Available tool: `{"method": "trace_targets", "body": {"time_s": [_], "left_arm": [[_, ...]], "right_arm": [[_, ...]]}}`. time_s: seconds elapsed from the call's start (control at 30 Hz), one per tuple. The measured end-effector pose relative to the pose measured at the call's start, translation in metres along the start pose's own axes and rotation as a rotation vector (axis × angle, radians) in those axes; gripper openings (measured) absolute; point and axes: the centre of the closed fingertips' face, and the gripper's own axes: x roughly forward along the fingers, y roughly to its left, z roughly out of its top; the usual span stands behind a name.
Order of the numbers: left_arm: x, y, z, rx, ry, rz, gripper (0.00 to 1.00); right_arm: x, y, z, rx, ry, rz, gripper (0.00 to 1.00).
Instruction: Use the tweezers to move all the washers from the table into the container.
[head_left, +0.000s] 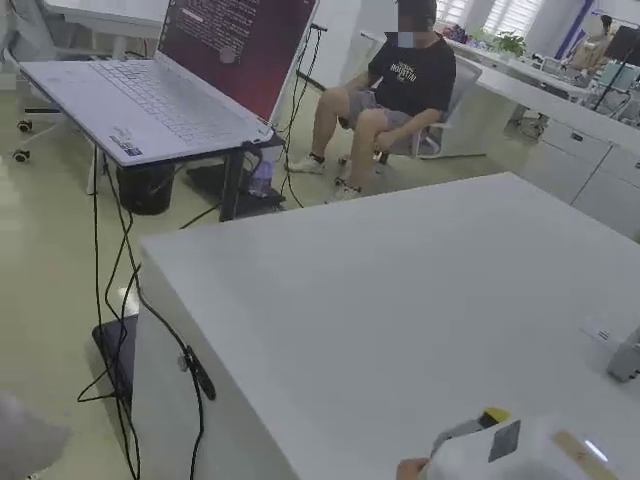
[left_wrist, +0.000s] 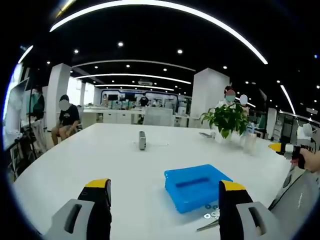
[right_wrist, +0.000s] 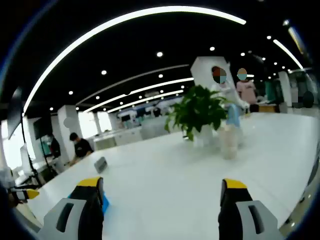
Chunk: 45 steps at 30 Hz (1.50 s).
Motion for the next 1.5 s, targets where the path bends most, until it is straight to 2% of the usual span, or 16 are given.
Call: {"method": "trace_targets", "body": {"time_s": [0.17,0.33,0.47,0.5,0.67,0.77,0.83,0.97,1.1,1.17,1.3,1.5], "left_arm": [[0.001,-0.001,-0.001,0.014,0.006,-0.005,0.90],[0.001,-0.001,-0.003,0.017,0.010,-0.007,0.89],[0.002,-0.002,-0.005,0.018,0.019,-0.018,0.88],[0.002,-0.002,-0.005,0.018,0.020,-0.019,0.88],[0.001,-0.004,-0.005,0.023,0.030,-0.030,0.87],[-0.002,0.005,-0.003,-0.034,0.011,0.005,0.87],[-0.003,0.006,-0.002,-0.034,0.009,0.010,0.87],[-0.004,0.006,-0.001,-0.001,0.007,0.017,0.85],[-0.008,0.018,0.003,-0.059,-0.019,0.057,0.84],[-0.009,0.021,0.004,-0.074,-0.030,0.064,0.83],[-0.009,0.019,0.007,-0.073,-0.042,0.058,0.82],[-0.008,0.006,0.012,-0.068,-0.051,0.006,0.82]], "right_arm": [[-0.001,-0.001,-0.005,-0.007,0.028,-0.009,0.93],[-0.002,0.002,-0.009,-0.033,0.054,0.003,0.93],[-0.004,0.005,-0.008,-0.038,0.049,0.015,0.92],[0.002,0.010,-0.007,-0.043,0.046,0.017,0.92],[0.006,0.016,-0.004,-0.081,0.040,0.053,0.93],[0.007,0.027,-0.005,-0.111,0.043,0.114,0.94],[0.006,0.030,-0.004,-0.129,0.034,0.135,0.94],[-0.001,0.035,-0.001,-0.132,0.015,0.153,0.94],[0.000,0.033,-0.004,-0.124,0.035,0.158,0.94],[-0.001,0.034,-0.001,-0.127,0.023,0.167,0.94],[-0.003,0.034,0.002,-0.118,0.003,0.180,0.93],[-0.004,0.031,0.004,-0.096,-0.008,0.187,0.92]]}}
